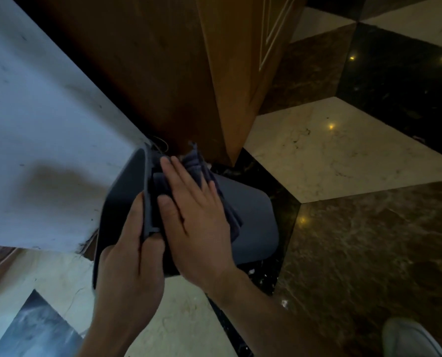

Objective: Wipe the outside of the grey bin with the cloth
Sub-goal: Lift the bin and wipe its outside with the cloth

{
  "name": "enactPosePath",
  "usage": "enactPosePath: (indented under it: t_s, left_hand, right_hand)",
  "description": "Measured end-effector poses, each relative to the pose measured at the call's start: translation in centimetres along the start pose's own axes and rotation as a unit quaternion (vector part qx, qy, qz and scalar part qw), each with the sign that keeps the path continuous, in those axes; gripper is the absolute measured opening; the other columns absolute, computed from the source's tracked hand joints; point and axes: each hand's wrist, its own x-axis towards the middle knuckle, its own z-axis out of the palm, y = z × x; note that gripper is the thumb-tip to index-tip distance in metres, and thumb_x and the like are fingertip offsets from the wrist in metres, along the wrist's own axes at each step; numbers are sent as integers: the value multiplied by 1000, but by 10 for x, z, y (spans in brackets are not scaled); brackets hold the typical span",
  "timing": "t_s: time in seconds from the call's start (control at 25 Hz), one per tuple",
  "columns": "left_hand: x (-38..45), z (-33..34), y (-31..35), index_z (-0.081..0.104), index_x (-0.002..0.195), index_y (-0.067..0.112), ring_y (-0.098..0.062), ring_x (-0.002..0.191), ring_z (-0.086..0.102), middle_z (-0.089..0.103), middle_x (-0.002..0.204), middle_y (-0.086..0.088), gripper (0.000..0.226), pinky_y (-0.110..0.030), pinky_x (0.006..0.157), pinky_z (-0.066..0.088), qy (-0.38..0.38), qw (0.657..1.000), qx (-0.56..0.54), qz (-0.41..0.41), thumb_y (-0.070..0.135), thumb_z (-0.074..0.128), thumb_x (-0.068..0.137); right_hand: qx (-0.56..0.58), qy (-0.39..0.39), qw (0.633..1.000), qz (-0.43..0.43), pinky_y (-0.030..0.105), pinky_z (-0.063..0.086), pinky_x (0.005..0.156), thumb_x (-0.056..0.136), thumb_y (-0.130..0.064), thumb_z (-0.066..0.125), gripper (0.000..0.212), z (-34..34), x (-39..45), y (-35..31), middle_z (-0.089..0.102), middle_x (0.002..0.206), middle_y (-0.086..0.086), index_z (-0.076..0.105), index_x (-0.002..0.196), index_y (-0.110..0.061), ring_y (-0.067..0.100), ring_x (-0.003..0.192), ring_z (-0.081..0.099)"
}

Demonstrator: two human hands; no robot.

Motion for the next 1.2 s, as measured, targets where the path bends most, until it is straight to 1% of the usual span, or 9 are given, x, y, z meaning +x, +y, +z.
enactPosePath:
  t_s: [0.12,0.28,0.48,0.6,0.72,0.88,1.04,1.12,1.2]
  left_hand:
    - [2,-8,-9,45,139,36,17,76,55,60,84,27,59,-25,51,42,25,998,-16,-46,28,37,81]
    - [8,-18,-22,45,135,45,22,77,51,60,86,35,60,-26,61,43,31,992,-34,-113,30,35,78]
    - [1,-22,-21,48,134,40,16,75,53,61,88,33,57,-26,57,42,16,996,-31,-79,25,36,81]
    - [-6,-21,-16,46,133,43,4,71,54,57,88,28,55,-22,45,37,12,999,-10,-42,23,37,82]
    - [-19,-18,-15,43,136,44,-7,73,53,56,88,22,57,-12,44,39,5,999,-21,-30,22,38,83]
    - [-27,-11,-9,39,139,38,-12,71,55,57,89,24,58,-10,42,36,2,1000,-14,-16,22,39,83]
    - [-26,-12,-8,45,134,48,3,73,60,60,82,40,58,-5,43,39,22,999,-23,-19,22,40,83]
    - [-25,-17,-11,44,129,55,16,77,57,57,88,50,58,-6,46,44,26,999,-26,-31,23,39,82]
    - [-22,-21,-17,45,133,48,21,82,53,60,91,44,57,-12,52,42,29,997,-38,-59,26,37,81]
  right_hand:
    - [-70,-36,995,63,40,-5,123,103,-49,18,53,0,5,38,16,165,-19,12,156,-42,9,153,5]
    - [-74,-28,979,189,47,11,123,105,-43,26,47,-10,9,106,29,162,-14,30,151,-41,14,152,17]
    - [137,74,922,354,40,39,109,104,-37,38,42,-23,-5,161,55,142,4,46,145,-30,26,132,50]
    - [128,73,908,392,33,40,93,105,-36,38,41,-32,-3,166,60,134,7,48,144,-25,29,125,55]
    - [34,80,935,343,35,41,95,106,-30,36,40,-37,7,139,57,138,11,49,142,-19,32,126,53]
    - [68,77,980,173,48,38,110,105,-28,34,31,-16,3,53,61,133,2,56,128,-26,20,126,54]
    - [18,17,1000,-15,47,21,120,106,-39,27,32,10,-32,-2,47,146,-16,41,135,-43,1,141,32]
    - [-60,-4,998,-34,39,2,124,105,-47,19,41,10,-44,14,34,156,-21,32,144,-46,-11,146,5]
    - [-118,0,992,40,42,-1,124,102,-52,14,47,0,-48,49,29,160,-22,29,147,-47,-7,146,-2]
